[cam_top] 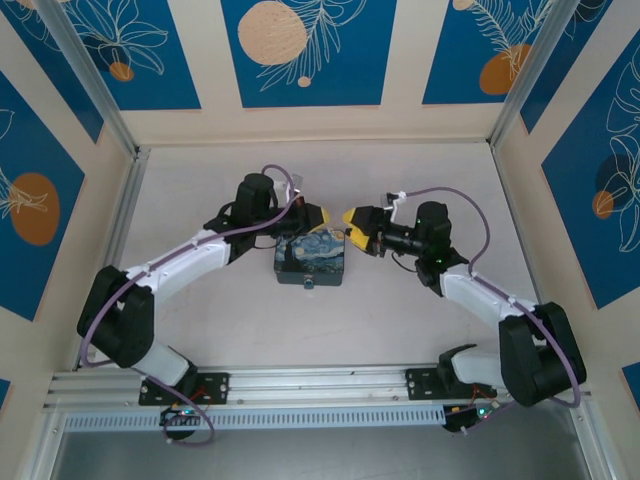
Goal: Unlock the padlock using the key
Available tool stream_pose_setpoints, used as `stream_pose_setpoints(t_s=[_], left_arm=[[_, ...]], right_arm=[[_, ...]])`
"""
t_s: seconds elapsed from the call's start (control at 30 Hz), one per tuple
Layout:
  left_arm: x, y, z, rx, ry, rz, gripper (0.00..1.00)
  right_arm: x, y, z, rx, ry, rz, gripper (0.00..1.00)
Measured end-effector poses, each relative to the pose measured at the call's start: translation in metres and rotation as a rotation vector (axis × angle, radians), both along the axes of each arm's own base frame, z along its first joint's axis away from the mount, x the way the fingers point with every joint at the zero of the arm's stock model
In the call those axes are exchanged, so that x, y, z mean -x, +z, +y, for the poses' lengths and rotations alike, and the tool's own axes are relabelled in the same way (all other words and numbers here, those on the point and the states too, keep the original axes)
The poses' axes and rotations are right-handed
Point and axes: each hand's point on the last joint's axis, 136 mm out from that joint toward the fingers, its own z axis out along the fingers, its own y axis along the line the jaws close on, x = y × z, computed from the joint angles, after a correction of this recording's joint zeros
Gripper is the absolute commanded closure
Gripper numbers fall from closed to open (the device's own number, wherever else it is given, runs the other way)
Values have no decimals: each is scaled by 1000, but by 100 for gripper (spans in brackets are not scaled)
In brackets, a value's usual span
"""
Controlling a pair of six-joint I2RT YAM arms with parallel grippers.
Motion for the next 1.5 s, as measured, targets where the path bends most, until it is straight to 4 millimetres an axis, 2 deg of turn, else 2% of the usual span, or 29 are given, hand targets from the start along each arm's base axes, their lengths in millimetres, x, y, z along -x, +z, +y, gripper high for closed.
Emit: stream_pose_setpoints(t_s=[0.13, 0.27, 0.37, 0.43, 0.57, 0.7, 0.77, 1.0, 1.27, 1.5], left_arm=[[-2, 2, 8, -8, 53, -12, 100], [-3, 12, 18, 12, 123, -35, 100], [-6, 18, 25, 37, 182, -42, 100], [-8, 18, 30, 51, 223, -36, 100], [-11, 13, 40, 75, 305, -11, 100], [-15, 16, 45, 96, 358, 0, 100], [-16, 19, 46, 108, 376, -3, 100], [-19, 25, 48, 145, 421, 5, 100], [-20, 18, 51, 147, 449, 31, 100], [-21, 19, 51, 152, 458, 27, 100]], right_arm=[[-2, 0, -19, 57, -96, 14, 5], [-6, 0, -31, 133, -168, 27, 3], [-8, 1, -33, 144, -179, 9, 8], [-12, 2, -31, 134, -175, 2, 17], [-22, 1, -20, 91, -146, -13, 38], [-27, 1, 0, 57, -91, -21, 53], [-29, 6, 10, 41, -69, -36, 56], [-36, 26, 40, -26, -11, -104, 58], [-35, 15, 69, -64, 41, -91, 63], [-34, 12, 78, -88, 59, -83, 67]])
